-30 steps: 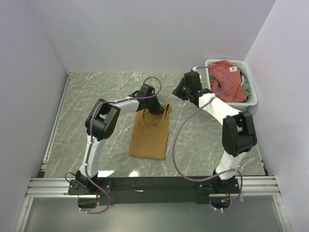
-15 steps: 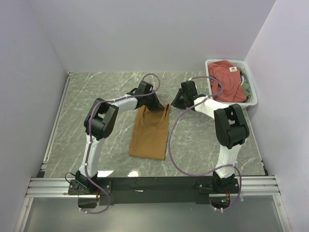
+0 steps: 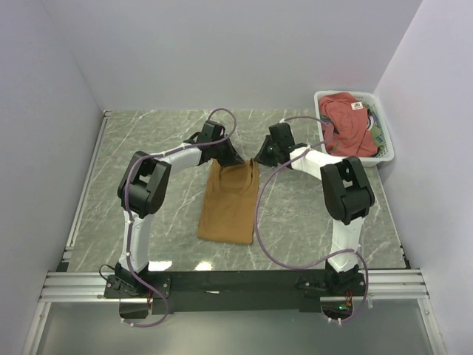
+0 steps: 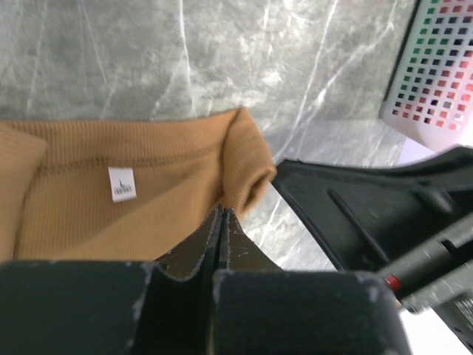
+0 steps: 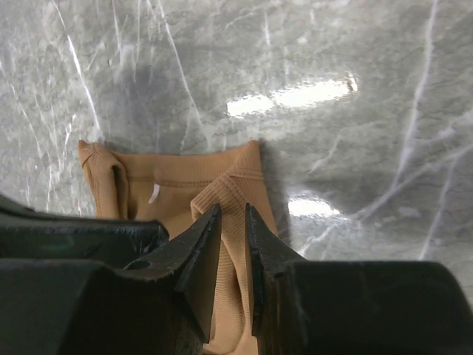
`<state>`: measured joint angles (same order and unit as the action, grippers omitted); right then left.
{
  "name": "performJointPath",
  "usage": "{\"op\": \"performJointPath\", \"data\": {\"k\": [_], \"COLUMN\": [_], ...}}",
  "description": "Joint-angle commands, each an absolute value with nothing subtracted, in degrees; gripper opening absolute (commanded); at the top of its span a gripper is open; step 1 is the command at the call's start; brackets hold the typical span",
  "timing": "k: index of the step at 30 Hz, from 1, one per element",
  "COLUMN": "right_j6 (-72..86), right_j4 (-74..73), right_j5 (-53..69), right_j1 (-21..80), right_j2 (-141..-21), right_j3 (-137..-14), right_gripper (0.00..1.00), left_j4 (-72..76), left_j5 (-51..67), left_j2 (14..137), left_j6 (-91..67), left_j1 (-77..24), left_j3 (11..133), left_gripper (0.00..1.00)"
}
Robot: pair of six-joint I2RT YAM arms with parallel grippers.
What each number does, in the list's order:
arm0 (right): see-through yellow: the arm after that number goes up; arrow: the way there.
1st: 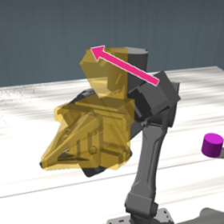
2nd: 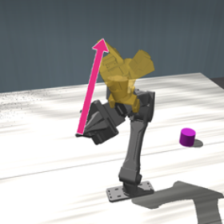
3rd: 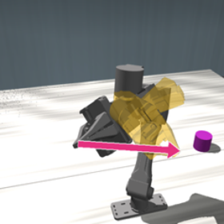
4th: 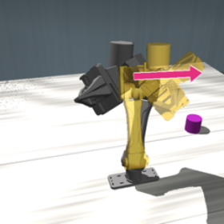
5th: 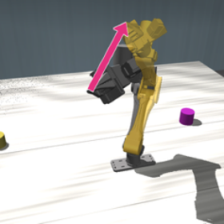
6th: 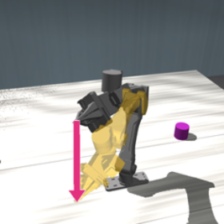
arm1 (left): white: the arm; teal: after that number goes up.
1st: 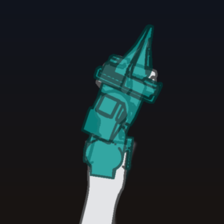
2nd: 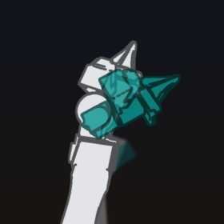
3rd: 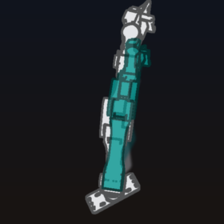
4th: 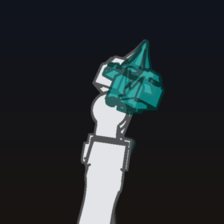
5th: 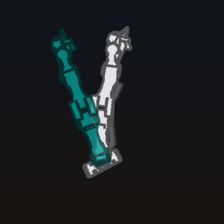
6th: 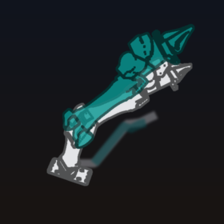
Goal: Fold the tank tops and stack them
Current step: Fold the tank top
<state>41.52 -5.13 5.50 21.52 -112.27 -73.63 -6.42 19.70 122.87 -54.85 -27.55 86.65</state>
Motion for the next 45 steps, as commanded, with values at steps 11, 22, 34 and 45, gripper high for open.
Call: {"op": "performJointPath", "data": {"k": [11,22,34,45], "right_j6": [41.22,38.59,35.25,33.84], "right_j4": [-8.43,-13.88,-23.28,-31.11], "right_j5": [5.27,3.08,-2.81,-2.9], "right_j1": [22.68,22.76,22.24,21.36], "right_j2": [-119.79,-122.78,-127.08,-135.44], "right_j3": [-81.47,-84.89,-96.76,-111.7], "right_gripper": [0.27,0.28,0.3,0.3], "left_j4": [-4.3,-8.17,-12.65,-16.0], "left_j5": [21.01,12.93,11.43,11.33], "left_j2": [114.18,108.36,120.31,130.42], "left_j6": [-54.05,-53.44,-52.74,-52.03], "left_j1": [-26.81,-21.45,-19.42,-17.14], "left_j3": [81.22,74.53,83.22,98.34], "left_gripper": [0.01,0.04,0.02,0.03]}}
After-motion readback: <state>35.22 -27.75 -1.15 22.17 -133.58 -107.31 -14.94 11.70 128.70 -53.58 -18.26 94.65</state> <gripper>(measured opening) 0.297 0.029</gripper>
